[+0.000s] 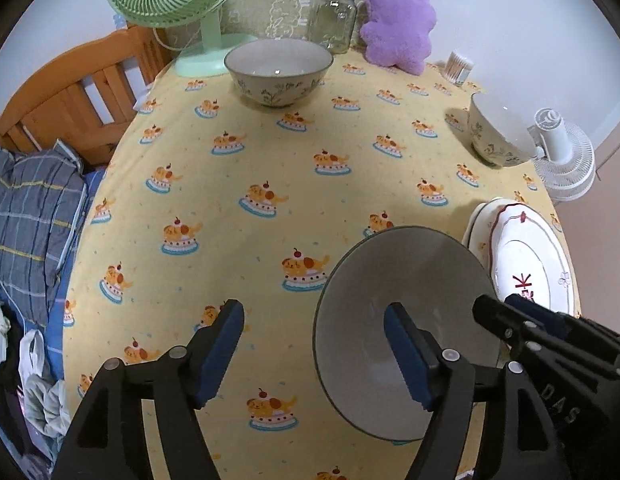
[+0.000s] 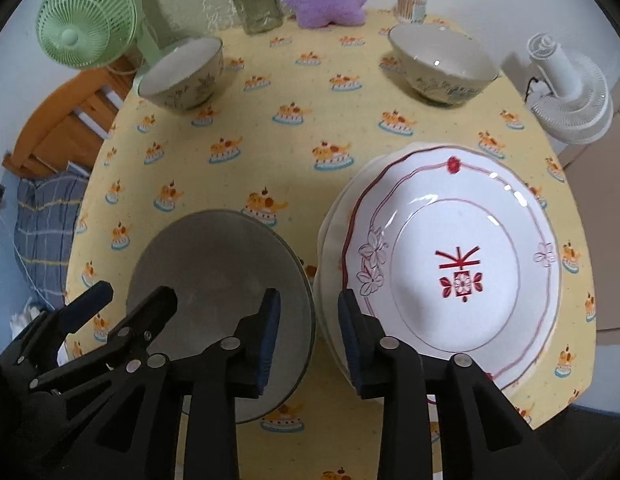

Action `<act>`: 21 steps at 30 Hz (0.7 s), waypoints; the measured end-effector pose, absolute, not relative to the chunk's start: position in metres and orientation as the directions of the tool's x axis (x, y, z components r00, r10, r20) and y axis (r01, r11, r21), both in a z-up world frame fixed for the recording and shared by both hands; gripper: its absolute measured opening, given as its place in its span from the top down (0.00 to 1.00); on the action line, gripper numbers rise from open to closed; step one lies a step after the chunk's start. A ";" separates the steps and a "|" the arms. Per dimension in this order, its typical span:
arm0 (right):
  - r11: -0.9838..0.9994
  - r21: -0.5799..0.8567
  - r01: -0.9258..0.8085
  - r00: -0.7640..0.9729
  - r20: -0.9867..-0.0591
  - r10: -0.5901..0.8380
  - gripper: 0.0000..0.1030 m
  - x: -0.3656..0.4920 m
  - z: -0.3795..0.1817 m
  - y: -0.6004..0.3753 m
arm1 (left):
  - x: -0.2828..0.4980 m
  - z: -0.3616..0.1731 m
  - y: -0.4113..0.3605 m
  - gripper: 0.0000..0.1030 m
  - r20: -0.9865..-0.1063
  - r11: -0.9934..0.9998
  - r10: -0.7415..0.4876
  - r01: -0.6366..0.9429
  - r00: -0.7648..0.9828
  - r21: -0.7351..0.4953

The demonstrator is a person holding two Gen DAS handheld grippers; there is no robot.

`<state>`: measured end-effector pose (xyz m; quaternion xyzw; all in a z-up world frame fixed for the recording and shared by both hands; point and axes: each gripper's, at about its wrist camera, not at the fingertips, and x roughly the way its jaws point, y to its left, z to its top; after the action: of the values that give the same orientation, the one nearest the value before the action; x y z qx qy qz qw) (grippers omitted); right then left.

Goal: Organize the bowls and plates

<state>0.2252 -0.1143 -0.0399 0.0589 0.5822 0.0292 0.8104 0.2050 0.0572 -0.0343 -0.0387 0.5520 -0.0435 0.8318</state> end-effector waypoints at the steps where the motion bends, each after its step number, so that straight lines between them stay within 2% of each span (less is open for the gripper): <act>1: 0.991 0.129 0.028 0.328 -0.938 0.113 0.65 0.225 -0.036 -0.114 | 0.205 -0.031 0.058 0.25 -0.912 0.993 -0.119 0.036 0.393 -0.114; 12: 0.984 0.153 0.095 0.433 -0.896 0.097 0.65 0.235 0.005 -0.108 | 0.221 0.003 0.068 0.23 -0.866 0.988 -0.153 0.100 0.476 -0.120; 19: 0.980 0.182 0.086 0.501 -0.858 0.115 0.65 0.262 0.033 -0.107 | 0.246 0.024 0.070 0.17 -0.834 0.987 -0.159 0.106 0.528 -0.121; 21: 0.982 0.176 0.065 0.509 -0.853 0.119 0.55 0.272 0.037 -0.105 | 0.255 0.030 0.070 0.16 -0.824 0.988 -0.155 0.096 0.546 -0.122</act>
<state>0.2722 -0.1047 0.0369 0.0929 0.4953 0.0157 0.8636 0.2555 0.0698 0.0297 -0.0313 0.4713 -0.0716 0.8785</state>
